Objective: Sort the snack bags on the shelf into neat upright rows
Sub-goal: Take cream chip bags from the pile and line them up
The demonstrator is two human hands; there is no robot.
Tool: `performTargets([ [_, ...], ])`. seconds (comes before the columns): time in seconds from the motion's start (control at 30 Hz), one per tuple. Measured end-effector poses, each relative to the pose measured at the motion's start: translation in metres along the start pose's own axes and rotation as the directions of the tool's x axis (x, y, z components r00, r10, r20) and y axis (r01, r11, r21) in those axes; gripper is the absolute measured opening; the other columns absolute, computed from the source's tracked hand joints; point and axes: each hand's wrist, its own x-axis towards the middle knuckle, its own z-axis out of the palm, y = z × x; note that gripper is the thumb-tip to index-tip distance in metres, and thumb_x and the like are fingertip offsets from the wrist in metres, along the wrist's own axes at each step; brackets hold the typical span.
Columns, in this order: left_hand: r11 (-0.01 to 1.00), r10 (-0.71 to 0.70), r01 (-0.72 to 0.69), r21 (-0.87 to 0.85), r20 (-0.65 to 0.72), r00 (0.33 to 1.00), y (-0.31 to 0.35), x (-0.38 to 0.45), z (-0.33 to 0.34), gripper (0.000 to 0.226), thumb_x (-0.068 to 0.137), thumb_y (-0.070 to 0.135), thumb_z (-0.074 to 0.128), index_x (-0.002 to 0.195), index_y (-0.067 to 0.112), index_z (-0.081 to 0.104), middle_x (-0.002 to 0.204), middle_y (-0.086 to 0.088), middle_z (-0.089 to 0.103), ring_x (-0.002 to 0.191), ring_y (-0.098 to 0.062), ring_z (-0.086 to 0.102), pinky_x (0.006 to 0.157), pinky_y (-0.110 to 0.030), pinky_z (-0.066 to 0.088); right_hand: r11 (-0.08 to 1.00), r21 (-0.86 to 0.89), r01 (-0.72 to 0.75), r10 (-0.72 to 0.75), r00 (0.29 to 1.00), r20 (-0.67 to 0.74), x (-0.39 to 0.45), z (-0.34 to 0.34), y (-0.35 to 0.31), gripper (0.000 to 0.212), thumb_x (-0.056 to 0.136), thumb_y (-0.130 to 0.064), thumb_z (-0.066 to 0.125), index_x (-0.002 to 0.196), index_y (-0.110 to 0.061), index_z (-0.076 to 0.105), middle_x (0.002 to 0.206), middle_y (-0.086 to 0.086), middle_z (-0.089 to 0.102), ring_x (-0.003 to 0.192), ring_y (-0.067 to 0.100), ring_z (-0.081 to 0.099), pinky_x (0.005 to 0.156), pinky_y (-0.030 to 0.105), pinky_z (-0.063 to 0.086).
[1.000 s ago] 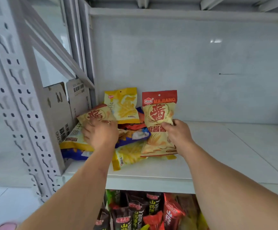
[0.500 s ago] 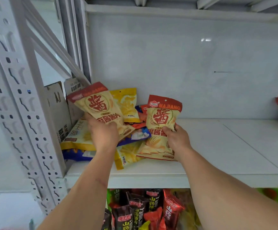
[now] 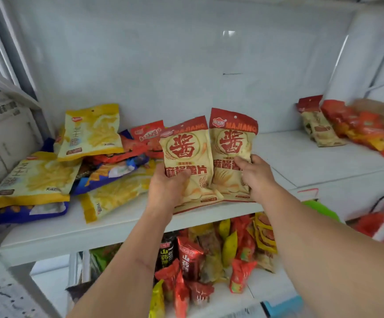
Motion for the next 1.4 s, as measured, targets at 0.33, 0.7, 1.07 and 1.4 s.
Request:
performTargets([
  [0.33,0.993,-0.077,0.089,-0.078,0.141,0.987,-0.019,-0.025,0.188,0.04,0.08,0.02,0.082,0.11,0.019,0.056,0.106,-0.002,0.077,0.09,-0.021,0.077,0.083,-0.047,0.062,0.999,-0.038,0.026,-0.031,0.992,-0.123,0.058,-0.185,-0.008,0.016,0.094,-0.024,0.066,0.106,-0.015,0.067,0.097,0.005,0.074,0.084,0.024,0.072,0.076,0.04,0.061],
  [0.7,0.984,-0.076,0.103,-0.147,0.18,0.981,-0.029,-0.018,0.357,0.049,0.075,0.018,0.084,0.113,0.019,0.053,0.11,-0.003,0.075,0.093,-0.024,0.076,0.084,-0.05,0.061,0.996,-0.072,0.047,-0.056,0.989,-0.136,0.149,-0.32,-0.011,0.017,0.096,-0.027,0.063,0.111,-0.021,0.065,0.098,-0.007,0.07,0.086,0.011,0.066,0.071,0.029,0.054],
  [1.07,0.987,-0.081,0.105,-0.119,0.196,0.977,-0.036,0.055,0.481,0.042,0.084,0.013,0.08,0.115,0.019,0.053,0.107,0.0,0.075,0.089,-0.018,0.077,0.077,-0.04,0.064,0.992,-0.111,0.067,-0.082,0.987,-0.136,0.277,-0.395,-0.013,0.014,0.096,-0.025,0.063,0.11,-0.024,0.063,0.091,-0.012,0.065,0.081,0.002,0.06,0.071,0.025,0.05],
  [1.4,0.994,-0.088,0.092,-0.055,0.066,0.994,-0.048,0.076,0.565,0.042,0.083,0.016,0.081,0.114,0.019,0.052,0.106,0.0,0.076,0.088,-0.02,0.077,0.079,-0.047,0.063,0.982,-0.184,0.035,-0.033,0.999,0.015,0.39,-0.437,0.008,0.014,0.094,-0.032,0.065,0.105,-0.024,0.066,0.099,-0.004,0.071,0.093,0.021,0.068,0.089,0.041,0.056],
])
